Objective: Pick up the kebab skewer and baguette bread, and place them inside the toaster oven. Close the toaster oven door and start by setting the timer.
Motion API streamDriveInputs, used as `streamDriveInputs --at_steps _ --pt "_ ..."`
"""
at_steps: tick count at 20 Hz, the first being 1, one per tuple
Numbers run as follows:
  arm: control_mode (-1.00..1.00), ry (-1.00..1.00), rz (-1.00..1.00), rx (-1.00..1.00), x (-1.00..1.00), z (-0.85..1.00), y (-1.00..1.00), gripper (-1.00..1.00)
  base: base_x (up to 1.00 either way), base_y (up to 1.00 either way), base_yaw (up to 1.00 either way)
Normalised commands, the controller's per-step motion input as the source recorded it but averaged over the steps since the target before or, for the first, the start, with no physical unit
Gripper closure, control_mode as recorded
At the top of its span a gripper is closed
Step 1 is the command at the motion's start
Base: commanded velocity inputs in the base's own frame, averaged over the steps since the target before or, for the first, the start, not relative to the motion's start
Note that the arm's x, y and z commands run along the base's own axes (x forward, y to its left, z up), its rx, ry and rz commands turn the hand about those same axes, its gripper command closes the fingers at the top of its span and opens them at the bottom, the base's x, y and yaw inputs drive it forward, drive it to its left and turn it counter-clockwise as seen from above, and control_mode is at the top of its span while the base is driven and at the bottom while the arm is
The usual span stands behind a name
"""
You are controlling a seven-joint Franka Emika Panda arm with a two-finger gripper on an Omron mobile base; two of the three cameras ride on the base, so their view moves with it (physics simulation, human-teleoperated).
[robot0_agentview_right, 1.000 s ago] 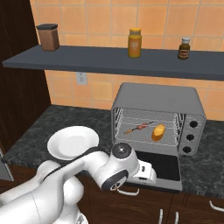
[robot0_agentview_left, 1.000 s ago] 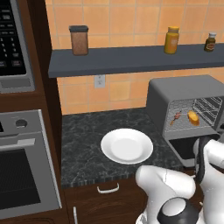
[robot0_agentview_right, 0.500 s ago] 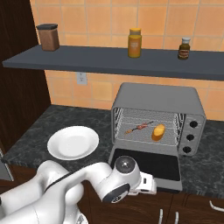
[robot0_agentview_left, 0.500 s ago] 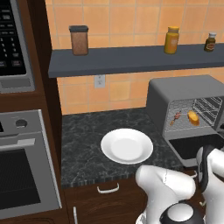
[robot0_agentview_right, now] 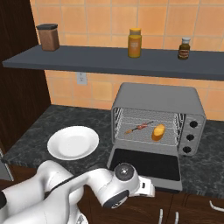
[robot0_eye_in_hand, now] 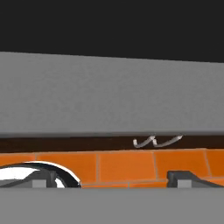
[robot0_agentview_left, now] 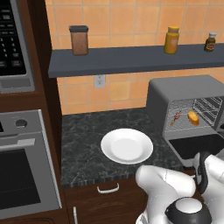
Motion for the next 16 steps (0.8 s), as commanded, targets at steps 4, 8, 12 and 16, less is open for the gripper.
streamDriveInputs --at_steps 4,8,12,16 --pt "-1.00 0.00 0.00 0.00 0.43 0.00 0.00 -1.00 0.00 0.00 0.00" --pt "-1.00 -0.01 0.00 0.03 0.39 0.00 0.00 -1.00 0.00 0.00 0.00" --pt "-1.00 -0.03 0.00 0.07 0.37 0.01 0.00 -1.00 0.00 0.00 0.00" --pt "-1.00 -0.10 0.00 0.06 0.42 0.22 0.00 -1.00 0.00 0.00 0.00"
